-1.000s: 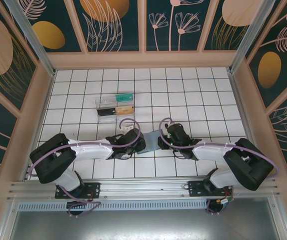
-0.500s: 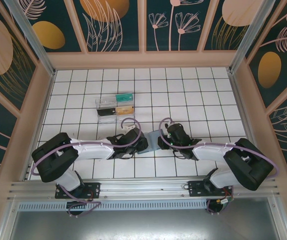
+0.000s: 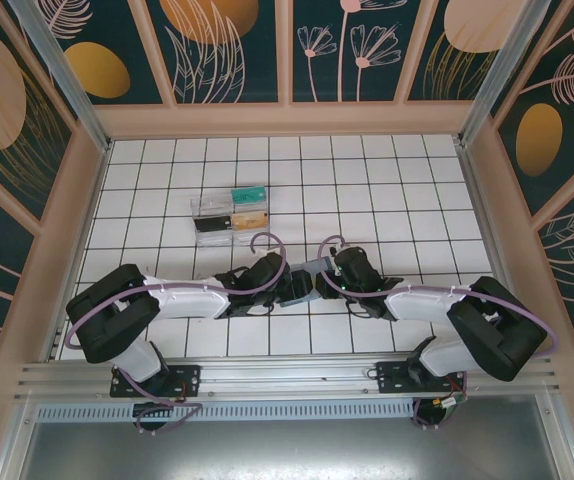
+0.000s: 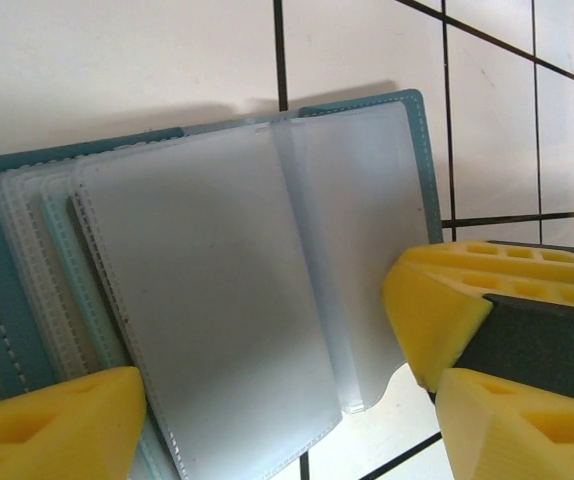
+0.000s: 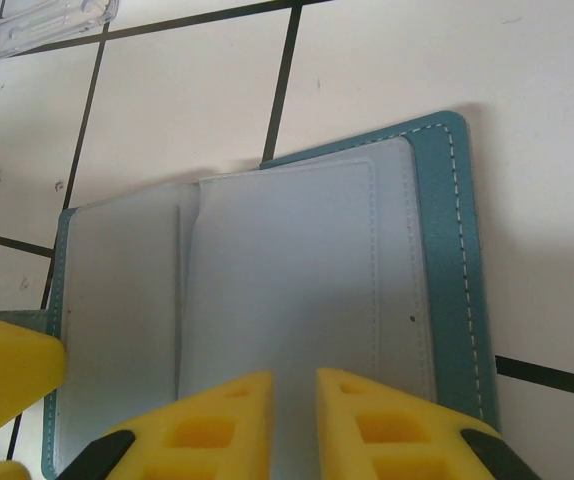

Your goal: Take the credit cards out of the card holder

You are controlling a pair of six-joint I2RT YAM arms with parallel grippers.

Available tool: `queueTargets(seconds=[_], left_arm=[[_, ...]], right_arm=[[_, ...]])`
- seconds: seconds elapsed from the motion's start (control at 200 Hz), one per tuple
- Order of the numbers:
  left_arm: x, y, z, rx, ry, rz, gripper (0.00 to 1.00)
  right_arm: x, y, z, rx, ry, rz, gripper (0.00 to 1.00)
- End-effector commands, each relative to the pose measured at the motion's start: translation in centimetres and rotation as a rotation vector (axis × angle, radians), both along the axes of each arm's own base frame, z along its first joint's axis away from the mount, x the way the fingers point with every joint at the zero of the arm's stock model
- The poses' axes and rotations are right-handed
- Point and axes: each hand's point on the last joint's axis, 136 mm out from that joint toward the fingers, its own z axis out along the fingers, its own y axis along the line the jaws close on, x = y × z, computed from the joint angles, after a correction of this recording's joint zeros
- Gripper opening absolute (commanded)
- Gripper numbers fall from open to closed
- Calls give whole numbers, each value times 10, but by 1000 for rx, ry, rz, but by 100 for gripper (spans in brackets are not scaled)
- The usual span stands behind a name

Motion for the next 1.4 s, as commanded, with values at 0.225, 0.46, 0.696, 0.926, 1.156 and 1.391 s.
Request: queueTargets(seconds=[0.225,0.46,0.696,0.926,1.156,1.391], left_arm=[[-2,4,-10,40,10,-3,75],[-3,7,-17,63,26,3,74],[-3,7,-14,64,20,1,74],[-1,-1,-11,49,8,-22,74],[2,-13,1,-1,-20,-54,77],[5,-22,16,-37,-54,-76,80]], right_arm=[[13,-26,25,-38,-105,-133,25],[21,-42,22,4,-63,-174,33],[16,-29,-3,14,36,-114,28],[7,-22,-14,11,78,-74,10],[3,-17,-17,6,83,-56,9],[3,-17,-18,4,81,-58,9]])
